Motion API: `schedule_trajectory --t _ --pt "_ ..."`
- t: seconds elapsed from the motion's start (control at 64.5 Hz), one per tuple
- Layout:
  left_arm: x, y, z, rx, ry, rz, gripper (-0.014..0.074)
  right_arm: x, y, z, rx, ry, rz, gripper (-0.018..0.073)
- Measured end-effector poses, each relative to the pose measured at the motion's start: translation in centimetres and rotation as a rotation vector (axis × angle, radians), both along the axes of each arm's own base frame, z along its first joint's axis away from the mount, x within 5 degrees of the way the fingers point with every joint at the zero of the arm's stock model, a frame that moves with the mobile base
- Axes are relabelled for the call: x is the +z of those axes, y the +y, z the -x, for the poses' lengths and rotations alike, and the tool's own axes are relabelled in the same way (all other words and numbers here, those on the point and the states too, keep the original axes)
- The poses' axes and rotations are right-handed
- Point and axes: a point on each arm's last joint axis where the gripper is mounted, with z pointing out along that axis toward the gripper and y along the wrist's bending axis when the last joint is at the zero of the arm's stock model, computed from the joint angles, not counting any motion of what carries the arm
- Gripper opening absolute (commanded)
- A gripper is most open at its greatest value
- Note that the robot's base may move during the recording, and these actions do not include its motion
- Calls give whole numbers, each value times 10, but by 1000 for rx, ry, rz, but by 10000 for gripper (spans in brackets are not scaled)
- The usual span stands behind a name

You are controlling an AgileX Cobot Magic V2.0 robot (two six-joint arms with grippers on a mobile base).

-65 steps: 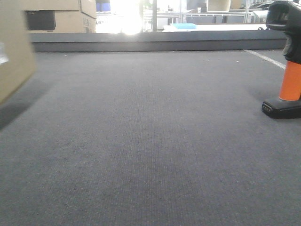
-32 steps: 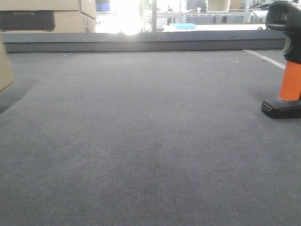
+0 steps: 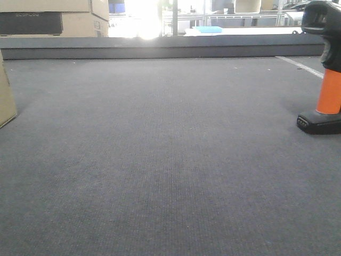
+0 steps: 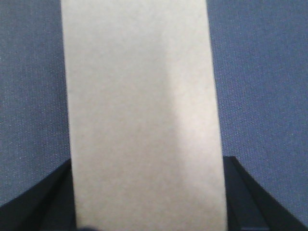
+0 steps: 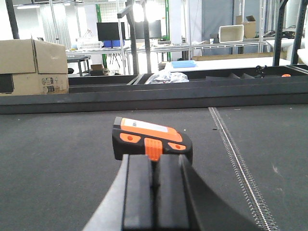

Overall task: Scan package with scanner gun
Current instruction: 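Lower the box back down onto the table with the left gripper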

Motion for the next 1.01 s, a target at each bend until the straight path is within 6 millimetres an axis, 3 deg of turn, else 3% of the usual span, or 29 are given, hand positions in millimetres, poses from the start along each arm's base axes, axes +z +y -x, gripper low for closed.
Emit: schedule_trajectory --t 0.077,0.17,0.387,0.48,0.806,1.007 --pt "0 0 0 0 0 0 -106 0 0 0 0 0 0 -167" --pt "0 0 0 0 0 2 -8 0 0 0 0 0 0 -167" --pt "0 -2 -1 4 -1 22 472 0 0 0 0 0 0 -167" --pt "0 -2 -1 6 -3 31 601 0 0 0 0 0 0 -167" --pt "3 -2 -2 24 -22 41 601 0 0 0 0 0 0 -167" --pt "45 -1 6 22 -150 -9 601 0 0 0 0 0 0 -167"
